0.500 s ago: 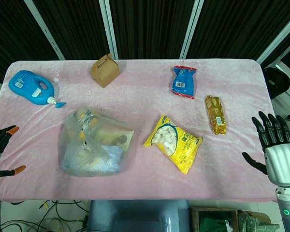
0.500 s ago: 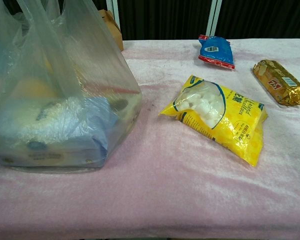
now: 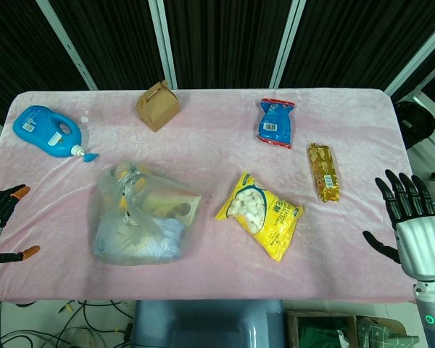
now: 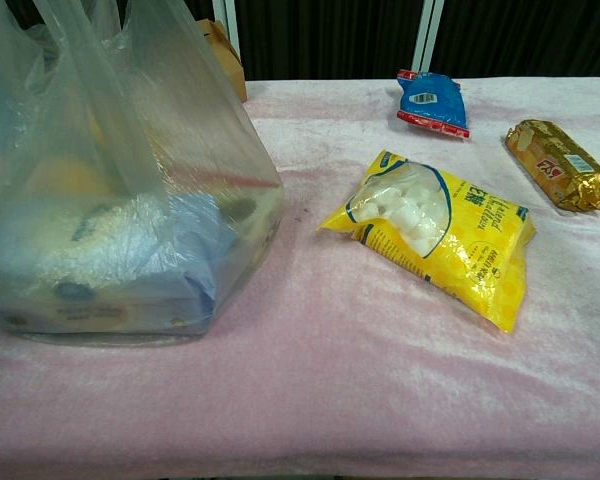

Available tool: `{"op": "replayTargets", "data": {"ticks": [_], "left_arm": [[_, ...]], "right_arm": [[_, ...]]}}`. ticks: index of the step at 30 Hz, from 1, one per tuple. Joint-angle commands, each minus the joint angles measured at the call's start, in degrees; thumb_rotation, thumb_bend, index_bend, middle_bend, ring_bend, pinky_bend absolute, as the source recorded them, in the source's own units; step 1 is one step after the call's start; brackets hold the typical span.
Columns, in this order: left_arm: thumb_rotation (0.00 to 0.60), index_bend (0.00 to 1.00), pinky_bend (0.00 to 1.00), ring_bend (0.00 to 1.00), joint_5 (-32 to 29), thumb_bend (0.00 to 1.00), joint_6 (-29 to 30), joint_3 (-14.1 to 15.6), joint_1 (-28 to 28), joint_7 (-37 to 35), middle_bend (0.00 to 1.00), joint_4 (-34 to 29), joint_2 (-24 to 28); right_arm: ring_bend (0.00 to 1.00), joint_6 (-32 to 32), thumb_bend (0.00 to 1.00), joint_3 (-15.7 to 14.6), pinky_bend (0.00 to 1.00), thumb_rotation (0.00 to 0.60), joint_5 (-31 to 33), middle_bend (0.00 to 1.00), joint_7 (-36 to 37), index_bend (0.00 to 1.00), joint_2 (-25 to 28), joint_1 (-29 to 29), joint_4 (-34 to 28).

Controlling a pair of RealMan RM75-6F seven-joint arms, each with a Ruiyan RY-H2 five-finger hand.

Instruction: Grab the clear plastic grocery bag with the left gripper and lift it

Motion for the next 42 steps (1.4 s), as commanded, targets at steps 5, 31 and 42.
{"op": "replayTargets", "data": {"ticks": [5, 31, 42], "left_arm": [[0.6, 0.01, 0.05, 0.03, 0.11, 0.0, -0.11, -0.21, -0.45, 0.07, 0.03, -0.49, 0.27], [0.6, 0.01, 0.07, 0.03, 1.47, 0.0, -12.83, -3.06, -10.52, -15.81, 0.03, -11.7, 10.43], [0.6, 0.02, 0.14, 0.08, -4.72, 0.01, -24.07, -7.9, -18.94, -29.39, 0.1, -17.91, 15.79]], "right_arm": [[0.0, -0.28, 0.07, -0.19, 0.03, 0.6, 0.45, 0.0, 0.29, 0.0, 0.11, -0.1, 0.19], [0.0, -2.14, 0.08, -1.37, 0.03, 0.6, 3.04, 0.0, 0.15, 0.0, -1.04, -0.55, 5.24], [0.0, -3.44, 0.1, -3.84, 0.03, 0.6, 2.31, 0.0, 2.59, 0.0, -4.84, -0.87, 13.69]]}}
